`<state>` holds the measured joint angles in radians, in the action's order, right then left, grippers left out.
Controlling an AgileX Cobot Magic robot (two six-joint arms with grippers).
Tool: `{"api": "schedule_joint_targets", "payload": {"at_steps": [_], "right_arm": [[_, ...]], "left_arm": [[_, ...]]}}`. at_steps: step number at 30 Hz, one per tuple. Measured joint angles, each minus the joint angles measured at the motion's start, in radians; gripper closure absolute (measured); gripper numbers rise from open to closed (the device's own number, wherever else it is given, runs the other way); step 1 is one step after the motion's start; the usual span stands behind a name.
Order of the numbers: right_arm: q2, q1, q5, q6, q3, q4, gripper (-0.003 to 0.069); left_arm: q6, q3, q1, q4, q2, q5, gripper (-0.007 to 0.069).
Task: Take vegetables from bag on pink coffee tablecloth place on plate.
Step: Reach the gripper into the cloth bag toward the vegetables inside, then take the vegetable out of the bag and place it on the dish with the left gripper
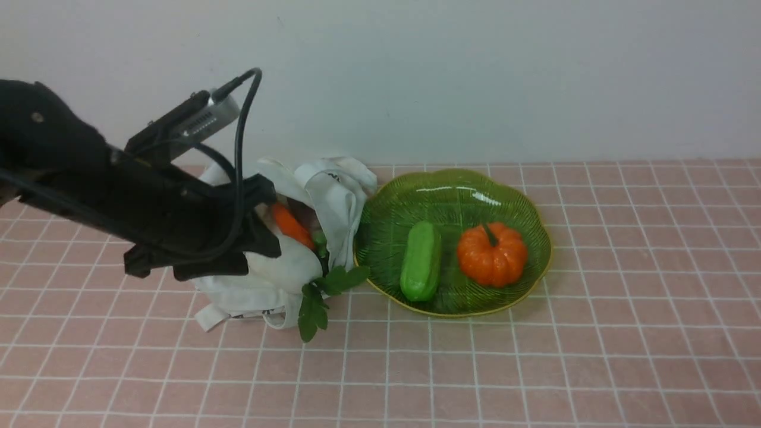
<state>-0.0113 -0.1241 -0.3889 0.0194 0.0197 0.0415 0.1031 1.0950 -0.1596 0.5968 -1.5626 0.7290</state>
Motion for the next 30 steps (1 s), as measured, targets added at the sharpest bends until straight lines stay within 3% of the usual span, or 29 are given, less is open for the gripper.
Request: {"api": "schedule_joint_targets", "payload": {"at_steps": [7, 16, 19, 24, 26, 30], "right_arm": [[0.0, 0.0, 0.0, 0.0, 0.0, 0.0, 0.0673], [0.0, 0.0, 0.0, 0.0, 0.0, 0.0, 0.0673], [0.0, 0.0, 0.0, 0.0, 0.0, 0.0, 0.0673], [0.0, 0.0, 0.0, -0.006, 0.0, 0.0, 0.0673], [0.0, 0.0, 0.0, -0.019, 0.0, 0.0, 0.0673], [0.0, 0.0, 0.0, -0.027, 0.0, 0.0, 0.0673]], "left_arm": [[0.125, 0.024, 0.0, 0.003, -0.151, -0.137, 0.0121], [0.185, 0.028, 0.0, 0.041, -0.28, -0.244, 0.0115], [0.187, 0.033, 0.0, 0.054, -0.312, -0.263, 0.016], [0.062, 0.042, 0.0, 0.047, -0.304, -0.228, 0.0189], [-0.029, 0.053, 0.001, 0.038, -0.257, -0.149, 0.0189], [-0.088, 0.133, -0.001, 0.031, -0.142, 0.061, 0.0189]]}}
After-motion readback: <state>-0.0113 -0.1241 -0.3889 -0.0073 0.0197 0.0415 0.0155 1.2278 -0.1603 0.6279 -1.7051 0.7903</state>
